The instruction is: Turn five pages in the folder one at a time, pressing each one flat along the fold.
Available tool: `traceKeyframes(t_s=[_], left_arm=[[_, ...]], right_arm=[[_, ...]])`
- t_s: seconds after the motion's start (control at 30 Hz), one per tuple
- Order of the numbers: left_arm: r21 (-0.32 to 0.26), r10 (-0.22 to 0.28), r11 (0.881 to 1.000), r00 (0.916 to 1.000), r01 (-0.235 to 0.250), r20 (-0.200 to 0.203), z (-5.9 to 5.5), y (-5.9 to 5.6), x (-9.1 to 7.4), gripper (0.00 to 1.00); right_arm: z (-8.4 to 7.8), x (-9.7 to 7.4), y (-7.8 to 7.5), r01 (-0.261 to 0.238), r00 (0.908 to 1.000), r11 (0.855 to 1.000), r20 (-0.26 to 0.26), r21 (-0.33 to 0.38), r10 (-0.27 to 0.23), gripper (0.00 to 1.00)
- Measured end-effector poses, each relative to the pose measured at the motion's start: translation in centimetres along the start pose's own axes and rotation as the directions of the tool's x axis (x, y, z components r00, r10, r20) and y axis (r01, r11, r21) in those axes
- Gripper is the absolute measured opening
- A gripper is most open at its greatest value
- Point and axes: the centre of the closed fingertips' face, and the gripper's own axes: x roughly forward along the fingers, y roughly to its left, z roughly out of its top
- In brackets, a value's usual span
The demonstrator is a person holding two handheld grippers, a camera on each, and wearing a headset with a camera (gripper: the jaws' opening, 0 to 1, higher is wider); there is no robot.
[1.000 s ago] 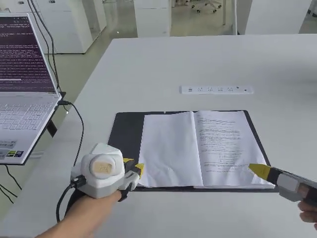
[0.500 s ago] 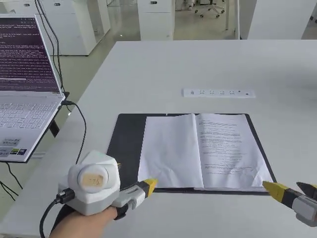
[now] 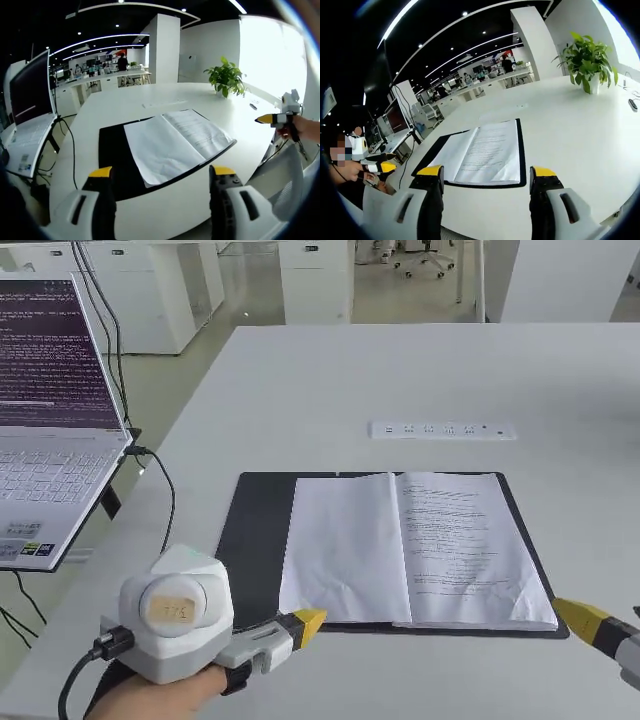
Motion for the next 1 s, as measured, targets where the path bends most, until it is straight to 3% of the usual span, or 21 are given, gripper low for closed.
traceKeyframes(t_s=[0.2, 0.43, 0.6, 0.77, 1.0], left_arm=[[0.022, -0.003, 1.000, 0.9998, 0.003, -0.022, -0.5, -0.1, 0.1, 0.76], [0.024, 0.000, 1.000, 0.9996, 0.000, -0.028, -0.3, -0.1, 0.6, 0.75], [0.035, -0.009, 0.999, 0.9993, 0.010, -0.036, -0.3, -0.7, 1.5, 0.74], [0.055, -0.027, 0.998, 0.9984, 0.030, -0.050, -0.5, -2.2, 2.9, 0.73], [0.084, -0.077, 0.993, 0.9942, 0.083, -0.076, -0.8, -5.2, 5.6, 0.72]], right_arm=[[-1.8, 0.1, 0.6, -0.022, 0.9975, 0.999, -0.068, -0.031, 0.020, 0.73], [-1.7, 0.4, 0.8, -0.032, 0.9976, 0.999, -0.063, -0.022, 0.030, 0.72], [-1.9, 0.9, 0.6, -0.033, 0.9968, 0.999, -0.073, -0.031, 0.030, 0.72], [-2.2, 1.2, 0.3, -0.035, 0.9965, 0.999, -0.077, -0.029, 0.033, 0.71], [-2.8, 1.5, 0.0, -0.044, 0.9946, 0.998, -0.096, -0.040, 0.040, 0.70]])
